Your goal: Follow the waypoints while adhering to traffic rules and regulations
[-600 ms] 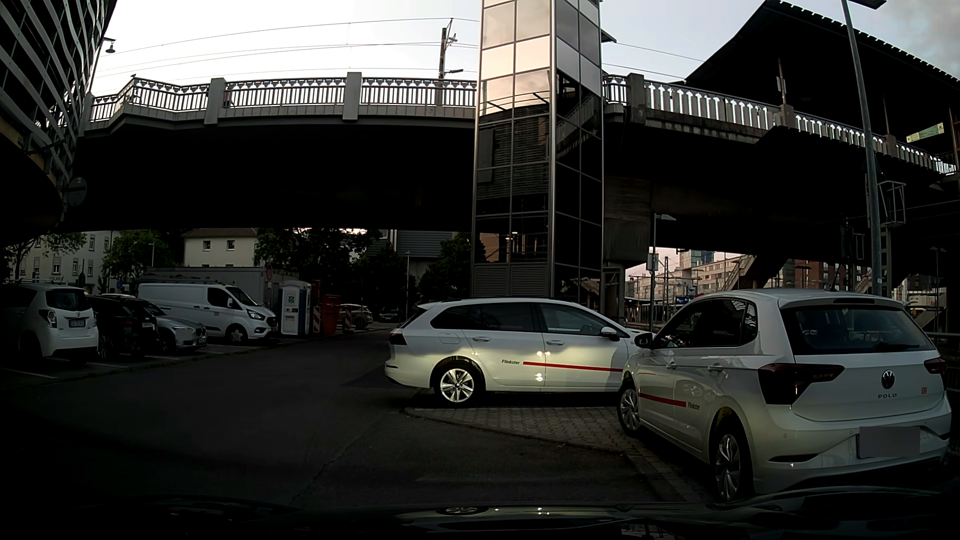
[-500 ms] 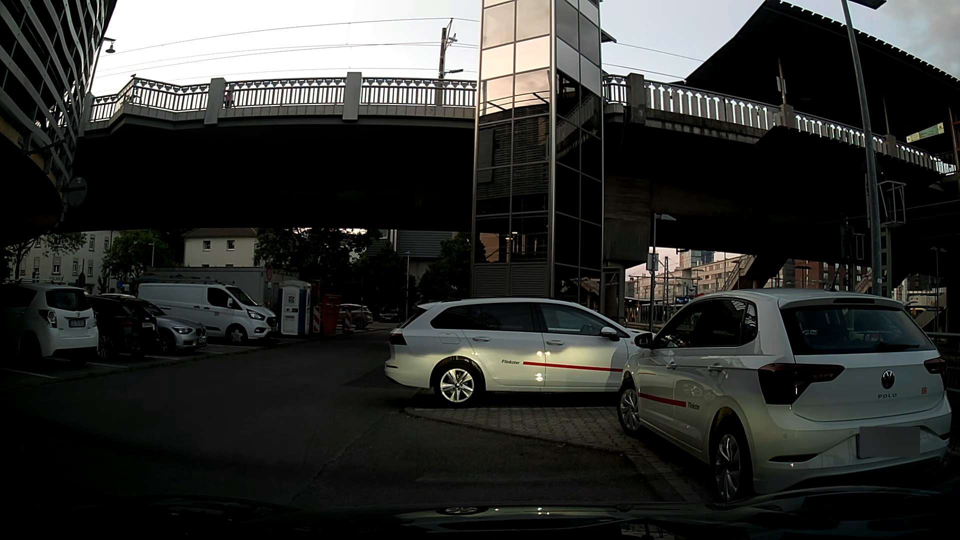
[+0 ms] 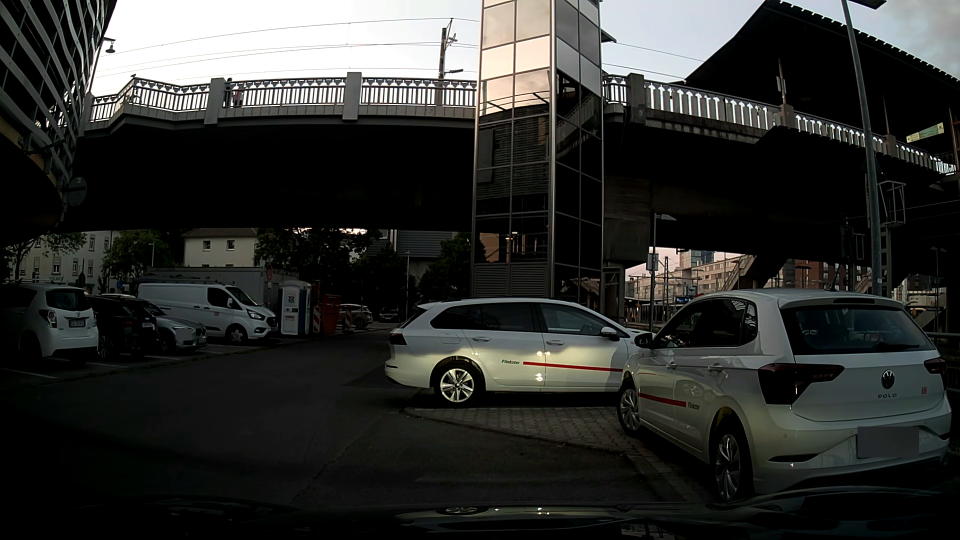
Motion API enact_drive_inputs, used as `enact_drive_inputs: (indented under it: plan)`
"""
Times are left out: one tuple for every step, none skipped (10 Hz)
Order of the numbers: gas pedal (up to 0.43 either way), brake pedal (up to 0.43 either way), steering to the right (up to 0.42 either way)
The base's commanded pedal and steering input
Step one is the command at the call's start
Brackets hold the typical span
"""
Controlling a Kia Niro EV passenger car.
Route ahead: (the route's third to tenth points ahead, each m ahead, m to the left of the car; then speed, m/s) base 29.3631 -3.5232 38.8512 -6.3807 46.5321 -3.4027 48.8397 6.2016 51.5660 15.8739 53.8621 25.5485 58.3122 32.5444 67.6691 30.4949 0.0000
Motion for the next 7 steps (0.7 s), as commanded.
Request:
enact_drive_inputs:
  plan:
    - [0.000, 0.299, -0.723]
    - [0.000, 0.299, -0.730]
    - [0.000, 0.299, -0.743]
    - [0.000, 0.299, -0.753]
    - [0.000, 0.293, -0.766]
    - [0.000, 0.293, -0.777]
    - [0.000, 0.280, -0.789]
